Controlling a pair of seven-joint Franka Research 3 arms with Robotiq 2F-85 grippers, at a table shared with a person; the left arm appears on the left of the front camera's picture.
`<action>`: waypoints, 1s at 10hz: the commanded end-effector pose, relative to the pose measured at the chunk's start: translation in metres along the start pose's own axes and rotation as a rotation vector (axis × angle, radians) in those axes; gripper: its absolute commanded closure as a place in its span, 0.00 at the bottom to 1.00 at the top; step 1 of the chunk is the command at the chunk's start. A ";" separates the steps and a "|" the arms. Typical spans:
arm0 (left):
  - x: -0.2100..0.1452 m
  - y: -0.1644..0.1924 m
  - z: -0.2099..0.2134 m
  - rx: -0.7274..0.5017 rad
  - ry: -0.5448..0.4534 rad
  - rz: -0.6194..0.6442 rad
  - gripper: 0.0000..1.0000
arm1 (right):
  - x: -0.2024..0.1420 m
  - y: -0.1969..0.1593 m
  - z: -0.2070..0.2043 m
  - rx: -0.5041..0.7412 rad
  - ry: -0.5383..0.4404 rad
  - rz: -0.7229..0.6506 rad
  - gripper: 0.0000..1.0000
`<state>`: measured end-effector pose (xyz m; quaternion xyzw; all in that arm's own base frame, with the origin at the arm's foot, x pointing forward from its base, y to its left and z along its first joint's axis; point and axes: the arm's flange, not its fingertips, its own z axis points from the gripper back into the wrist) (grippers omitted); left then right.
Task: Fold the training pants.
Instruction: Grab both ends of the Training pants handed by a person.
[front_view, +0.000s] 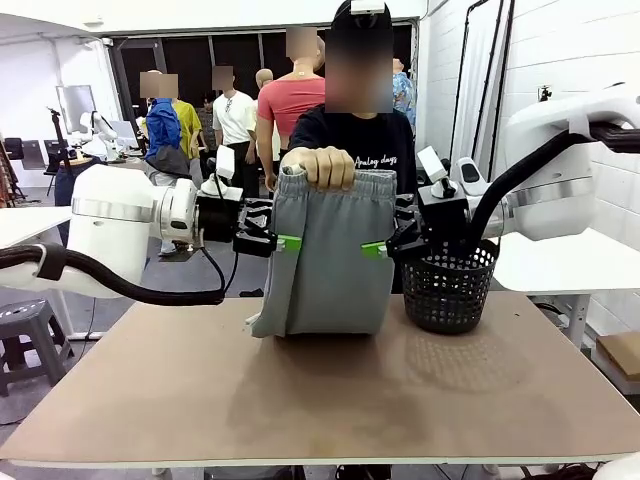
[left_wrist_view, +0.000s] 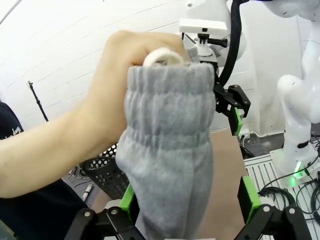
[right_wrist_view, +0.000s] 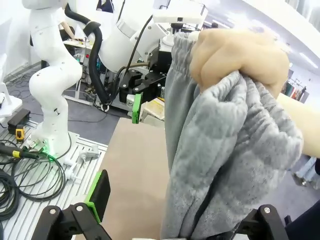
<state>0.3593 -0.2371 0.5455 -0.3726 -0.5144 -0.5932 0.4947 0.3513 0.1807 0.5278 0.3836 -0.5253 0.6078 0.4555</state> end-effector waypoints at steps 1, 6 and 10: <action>0.011 -0.004 0.005 -0.008 -0.012 0.029 0.00 | 0.001 -0.003 -0.003 0.002 -0.050 0.013 0.00; 0.003 0.008 -0.003 0.003 -0.040 0.098 0.00 | 0.000 -0.011 -0.006 0.018 -0.092 -0.026 0.00; -0.001 0.011 -0.005 -0.034 -0.070 0.122 0.64 | -0.002 -0.022 -0.003 0.042 -0.157 -0.106 0.78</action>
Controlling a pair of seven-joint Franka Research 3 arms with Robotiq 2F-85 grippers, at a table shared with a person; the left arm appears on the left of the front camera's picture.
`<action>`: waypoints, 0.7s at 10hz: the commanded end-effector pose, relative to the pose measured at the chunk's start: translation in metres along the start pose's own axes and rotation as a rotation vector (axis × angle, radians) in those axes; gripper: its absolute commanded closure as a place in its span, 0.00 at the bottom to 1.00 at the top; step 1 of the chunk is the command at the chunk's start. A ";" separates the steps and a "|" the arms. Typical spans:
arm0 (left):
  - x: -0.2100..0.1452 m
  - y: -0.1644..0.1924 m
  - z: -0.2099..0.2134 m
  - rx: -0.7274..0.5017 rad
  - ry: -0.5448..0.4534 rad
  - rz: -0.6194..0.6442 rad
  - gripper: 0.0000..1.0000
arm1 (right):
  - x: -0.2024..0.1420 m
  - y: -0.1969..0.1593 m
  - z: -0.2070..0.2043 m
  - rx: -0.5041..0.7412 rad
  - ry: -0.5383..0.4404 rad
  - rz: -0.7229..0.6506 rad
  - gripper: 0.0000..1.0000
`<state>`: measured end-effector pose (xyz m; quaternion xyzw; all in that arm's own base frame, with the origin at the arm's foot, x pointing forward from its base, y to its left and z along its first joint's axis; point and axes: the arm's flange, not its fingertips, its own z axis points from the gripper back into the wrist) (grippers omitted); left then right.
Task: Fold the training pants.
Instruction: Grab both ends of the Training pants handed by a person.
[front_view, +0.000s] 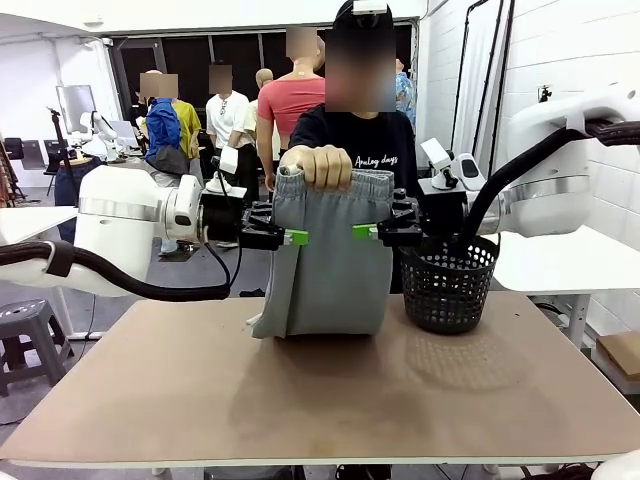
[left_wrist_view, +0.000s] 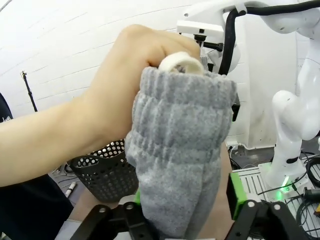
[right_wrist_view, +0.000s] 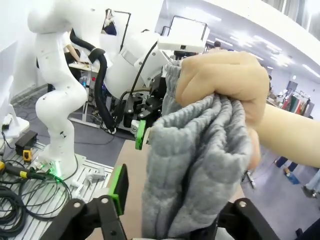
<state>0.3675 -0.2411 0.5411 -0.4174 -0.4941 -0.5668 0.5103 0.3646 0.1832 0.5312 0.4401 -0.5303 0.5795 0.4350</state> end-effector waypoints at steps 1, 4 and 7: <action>0.004 0.003 0.001 -0.008 -0.046 0.019 0.83 | -0.002 -0.010 0.001 0.021 -0.044 -0.068 0.98; 0.008 0.000 0.003 0.001 -0.088 0.017 1.00 | -0.009 -0.014 0.002 0.040 -0.052 -0.124 1.00; 0.004 0.005 0.007 -0.022 -0.126 0.067 1.00 | -0.009 -0.013 0.003 0.043 -0.037 -0.129 1.00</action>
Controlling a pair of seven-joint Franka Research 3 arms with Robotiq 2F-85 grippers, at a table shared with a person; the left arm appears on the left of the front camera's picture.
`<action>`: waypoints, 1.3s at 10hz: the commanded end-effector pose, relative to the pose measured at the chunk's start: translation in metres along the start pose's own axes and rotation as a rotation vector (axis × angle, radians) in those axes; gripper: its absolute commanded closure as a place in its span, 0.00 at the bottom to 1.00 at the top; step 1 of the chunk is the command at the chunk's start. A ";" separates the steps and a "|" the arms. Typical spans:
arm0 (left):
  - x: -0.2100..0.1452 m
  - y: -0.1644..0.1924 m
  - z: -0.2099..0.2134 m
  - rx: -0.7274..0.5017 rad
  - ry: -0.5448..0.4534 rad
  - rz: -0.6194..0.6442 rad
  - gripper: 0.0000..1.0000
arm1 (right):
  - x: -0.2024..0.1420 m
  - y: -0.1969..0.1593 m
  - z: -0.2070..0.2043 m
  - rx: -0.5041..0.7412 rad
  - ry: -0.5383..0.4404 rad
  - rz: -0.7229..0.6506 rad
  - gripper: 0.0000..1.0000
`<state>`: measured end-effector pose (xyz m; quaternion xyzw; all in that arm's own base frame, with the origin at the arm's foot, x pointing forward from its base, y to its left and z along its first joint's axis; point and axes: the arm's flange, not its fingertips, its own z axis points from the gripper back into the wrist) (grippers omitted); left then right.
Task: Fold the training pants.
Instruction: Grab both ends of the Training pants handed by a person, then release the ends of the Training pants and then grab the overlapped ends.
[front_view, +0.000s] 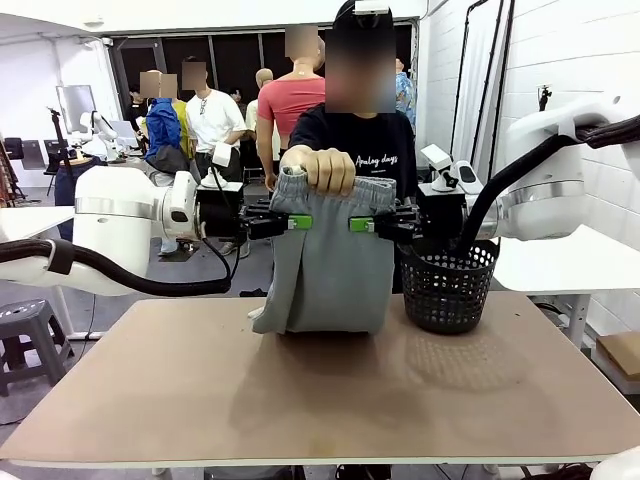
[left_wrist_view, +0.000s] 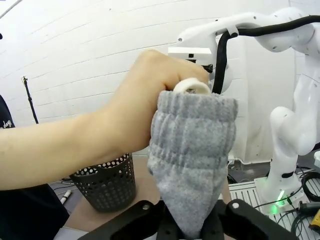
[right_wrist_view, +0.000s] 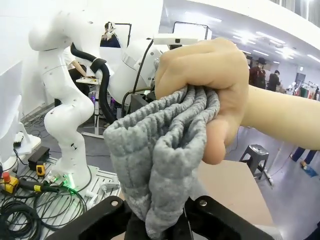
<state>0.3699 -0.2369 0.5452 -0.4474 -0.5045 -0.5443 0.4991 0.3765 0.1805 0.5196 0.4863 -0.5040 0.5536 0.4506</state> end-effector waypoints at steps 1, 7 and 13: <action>-0.002 0.006 0.003 -0.006 -0.037 0.051 1.00 | 0.005 -0.004 0.001 0.012 0.005 -0.018 1.00; -0.006 0.004 0.002 -0.002 -0.004 0.026 1.00 | -0.001 0.000 0.000 0.001 0.016 -0.001 1.00; -0.006 0.004 0.002 -0.002 -0.004 0.026 1.00 | -0.001 0.000 0.000 0.001 0.016 -0.001 1.00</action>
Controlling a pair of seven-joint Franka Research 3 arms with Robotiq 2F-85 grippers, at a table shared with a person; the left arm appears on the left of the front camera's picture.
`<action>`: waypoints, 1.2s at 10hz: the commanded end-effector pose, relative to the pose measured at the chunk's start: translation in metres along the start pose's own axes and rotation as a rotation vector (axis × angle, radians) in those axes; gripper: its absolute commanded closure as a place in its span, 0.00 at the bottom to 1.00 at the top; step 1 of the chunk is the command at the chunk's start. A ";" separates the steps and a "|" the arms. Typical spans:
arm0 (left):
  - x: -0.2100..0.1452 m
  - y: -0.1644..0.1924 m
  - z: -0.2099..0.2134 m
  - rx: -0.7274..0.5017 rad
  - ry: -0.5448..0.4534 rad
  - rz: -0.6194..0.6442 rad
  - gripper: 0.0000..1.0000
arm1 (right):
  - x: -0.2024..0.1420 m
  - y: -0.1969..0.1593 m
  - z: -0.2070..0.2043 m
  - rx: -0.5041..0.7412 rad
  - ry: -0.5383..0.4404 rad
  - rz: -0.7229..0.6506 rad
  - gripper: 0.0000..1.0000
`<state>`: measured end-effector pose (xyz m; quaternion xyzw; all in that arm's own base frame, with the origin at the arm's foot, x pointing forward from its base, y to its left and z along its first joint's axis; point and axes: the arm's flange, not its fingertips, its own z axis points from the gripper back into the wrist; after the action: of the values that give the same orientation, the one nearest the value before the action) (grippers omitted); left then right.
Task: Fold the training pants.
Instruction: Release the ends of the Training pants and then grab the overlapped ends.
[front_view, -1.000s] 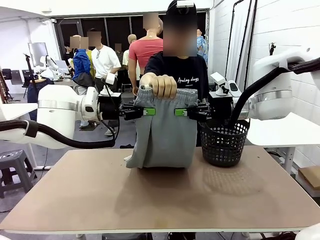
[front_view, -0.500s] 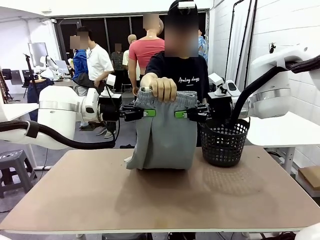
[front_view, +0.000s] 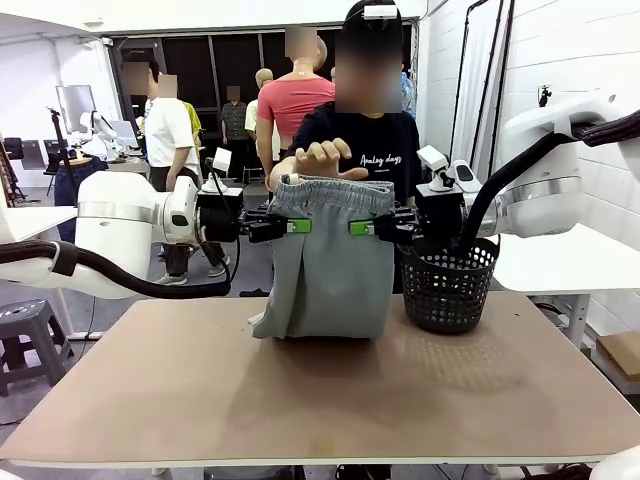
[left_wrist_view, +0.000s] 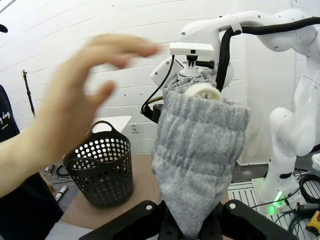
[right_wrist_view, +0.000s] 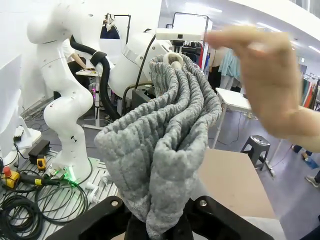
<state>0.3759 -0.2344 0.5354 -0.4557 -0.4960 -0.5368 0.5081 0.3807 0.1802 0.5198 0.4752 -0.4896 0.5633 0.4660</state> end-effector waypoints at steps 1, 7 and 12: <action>0.004 -0.001 0.001 0.000 -0.006 -0.007 1.00 | -0.001 0.004 -0.001 0.000 -0.034 0.010 1.00; 0.004 -0.001 0.001 0.000 -0.006 -0.007 1.00 | -0.001 0.004 -0.001 0.000 -0.034 0.010 1.00; 0.004 -0.001 0.001 0.000 -0.006 -0.007 1.00 | -0.001 0.004 -0.001 0.000 -0.034 0.010 1.00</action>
<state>0.3759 -0.2344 0.5355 -0.4557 -0.4960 -0.5368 0.5081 0.3807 0.1802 0.5198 0.4751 -0.4897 0.5634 0.4659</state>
